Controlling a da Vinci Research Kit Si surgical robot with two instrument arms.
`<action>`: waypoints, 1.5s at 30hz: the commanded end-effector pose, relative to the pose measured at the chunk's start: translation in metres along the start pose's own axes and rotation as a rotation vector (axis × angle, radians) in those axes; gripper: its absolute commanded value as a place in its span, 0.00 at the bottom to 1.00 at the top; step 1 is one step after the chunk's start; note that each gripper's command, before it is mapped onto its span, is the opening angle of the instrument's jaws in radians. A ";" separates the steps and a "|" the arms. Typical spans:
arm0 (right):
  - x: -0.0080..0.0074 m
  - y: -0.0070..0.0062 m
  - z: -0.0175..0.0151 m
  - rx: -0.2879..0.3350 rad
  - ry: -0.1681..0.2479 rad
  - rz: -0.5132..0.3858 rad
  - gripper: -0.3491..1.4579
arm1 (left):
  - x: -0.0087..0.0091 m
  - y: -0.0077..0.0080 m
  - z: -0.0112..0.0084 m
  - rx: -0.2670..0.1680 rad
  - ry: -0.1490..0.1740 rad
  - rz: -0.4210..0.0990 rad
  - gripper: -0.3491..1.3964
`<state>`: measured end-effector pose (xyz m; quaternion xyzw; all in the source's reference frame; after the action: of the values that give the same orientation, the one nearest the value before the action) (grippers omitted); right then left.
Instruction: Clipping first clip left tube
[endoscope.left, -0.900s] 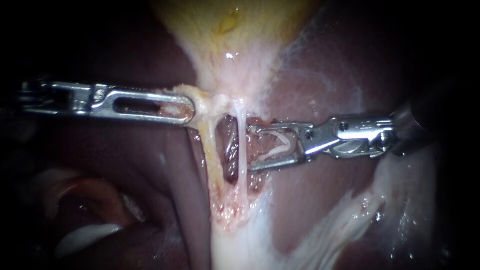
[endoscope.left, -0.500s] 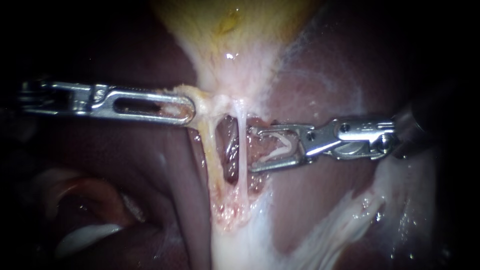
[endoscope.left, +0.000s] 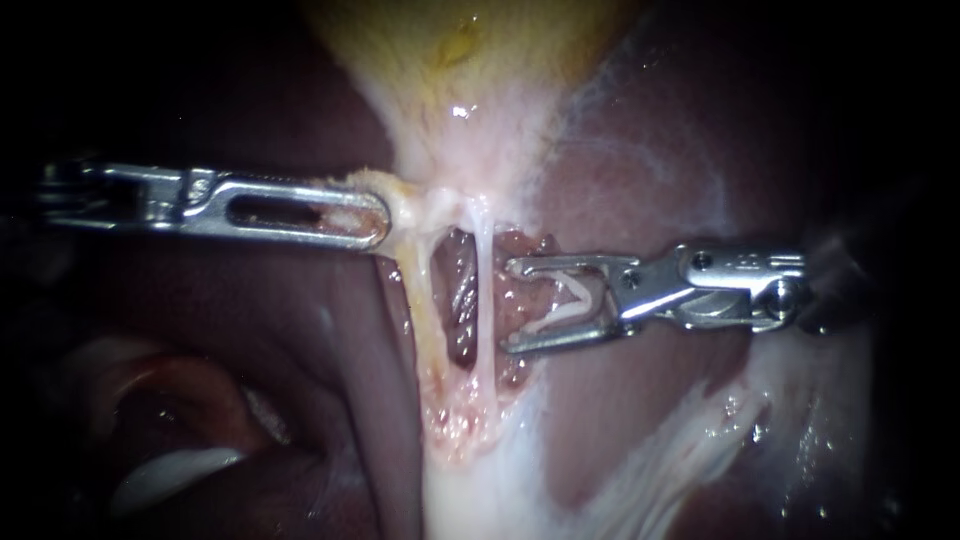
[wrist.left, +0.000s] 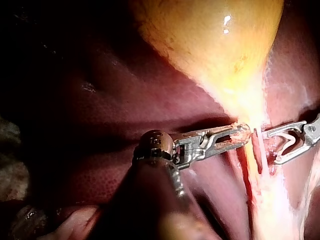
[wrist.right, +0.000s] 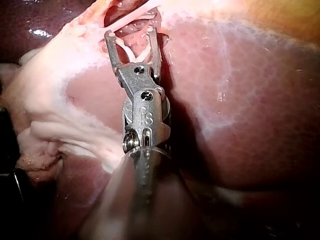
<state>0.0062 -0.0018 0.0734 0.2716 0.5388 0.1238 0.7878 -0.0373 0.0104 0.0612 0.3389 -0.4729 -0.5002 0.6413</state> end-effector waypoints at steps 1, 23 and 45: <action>0.0002 -0.0001 -0.0001 0.001 0.001 0.000 0.46 | 0.0000 0.0000 0.0000 0.000 0.000 0.000 0.00; 0.0036 -0.0023 0.0007 0.018 0.009 0.009 0.46 | 0.0000 -0.0001 0.0000 0.000 0.000 0.000 0.00; 0.0027 -0.0021 0.0047 0.013 0.008 -0.003 0.47 | 0.0000 -0.0002 0.0001 -0.001 -0.001 -0.001 0.00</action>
<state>0.0114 -0.0037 0.0714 0.2751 0.5433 0.1204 0.7840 -0.0374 0.0104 0.0611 0.3386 -0.4730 -0.5007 0.6410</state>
